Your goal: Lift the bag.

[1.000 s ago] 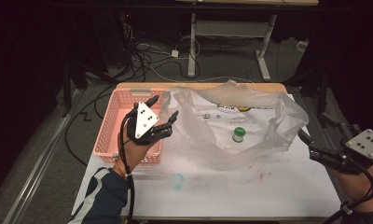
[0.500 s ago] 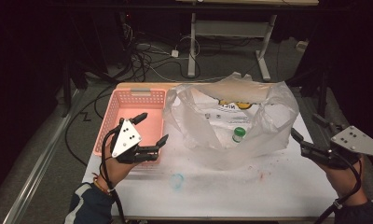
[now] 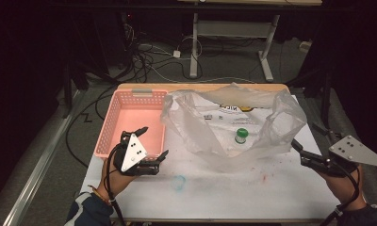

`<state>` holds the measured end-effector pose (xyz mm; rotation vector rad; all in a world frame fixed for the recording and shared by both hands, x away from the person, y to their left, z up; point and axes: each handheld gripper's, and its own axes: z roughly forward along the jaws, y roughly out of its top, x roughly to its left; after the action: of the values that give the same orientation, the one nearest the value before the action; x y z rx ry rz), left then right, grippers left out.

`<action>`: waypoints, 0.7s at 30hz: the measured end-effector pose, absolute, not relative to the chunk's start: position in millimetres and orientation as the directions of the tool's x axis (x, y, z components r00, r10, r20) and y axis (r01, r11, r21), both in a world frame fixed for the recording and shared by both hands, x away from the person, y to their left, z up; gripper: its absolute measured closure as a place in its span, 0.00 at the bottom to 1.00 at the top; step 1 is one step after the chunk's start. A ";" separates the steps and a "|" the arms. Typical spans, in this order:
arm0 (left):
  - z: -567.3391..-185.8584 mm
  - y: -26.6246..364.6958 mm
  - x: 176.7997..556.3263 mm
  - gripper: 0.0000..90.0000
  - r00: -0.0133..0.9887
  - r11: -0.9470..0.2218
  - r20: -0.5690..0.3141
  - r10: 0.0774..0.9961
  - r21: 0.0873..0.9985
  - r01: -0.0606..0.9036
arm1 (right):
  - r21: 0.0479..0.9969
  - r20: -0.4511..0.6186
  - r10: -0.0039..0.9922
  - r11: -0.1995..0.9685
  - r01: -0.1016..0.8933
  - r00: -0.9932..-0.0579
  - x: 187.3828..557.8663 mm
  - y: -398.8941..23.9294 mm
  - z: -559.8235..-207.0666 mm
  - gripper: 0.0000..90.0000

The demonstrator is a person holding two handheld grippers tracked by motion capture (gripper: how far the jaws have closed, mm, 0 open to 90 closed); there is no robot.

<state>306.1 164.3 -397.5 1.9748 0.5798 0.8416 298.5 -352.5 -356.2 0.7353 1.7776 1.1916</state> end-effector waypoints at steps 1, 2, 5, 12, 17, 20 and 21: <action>-401.6 165.7 306.1 0.10 0.662 -0.501 0.330 0.673 0.862 0.080 | 0.928 -0.322 0.821 0.373 0.014 -0.472 298.1 -352.9 -357.8 0.26; -404.3 166.7 306.0 0.10 0.663 -0.506 0.330 0.672 0.858 0.086 | 0.926 -0.319 0.816 0.376 0.024 -0.483 297.2 -353.2 -360.6 0.25; -411.8 169.1 305.9 0.10 0.663 -0.511 0.321 0.677 0.853 0.108 | 0.921 -0.322 0.805 0.387 0.031 -0.498 292.9 -355.6 -368.0 0.24; -421.0 175.2 302.3 0.11 0.659 -0.517 0.317 0.682 0.846 0.128 | 0.929 -0.300 0.815 0.368 0.043 -0.497 276.3 -368.2 -375.6 0.23; -426.0 179.3 299.6 0.11 0.650 -0.513 0.313 0.693 0.847 0.138 | 0.925 -0.295 0.813 0.375 0.064 -0.502 267.2 -371.8 -384.9 0.23; -427.6 181.5 299.2 0.11 0.644 -0.502 0.305 0.702 0.852 0.144 | 0.928 -0.276 0.823 0.362 0.084 -0.497 265.9 -377.2 -390.9 0.23; -428.8 182.6 298.9 0.11 0.643 -0.500 0.301 0.704 0.853 0.148 | 0.930 -0.268 0.825 0.357 0.092 -0.497 265.4 -378.2 -392.5 0.23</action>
<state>298.9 182.6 -428.8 2.0053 0.6647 0.8218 265.4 -378.2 -392.5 0.8025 1.8455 1.1972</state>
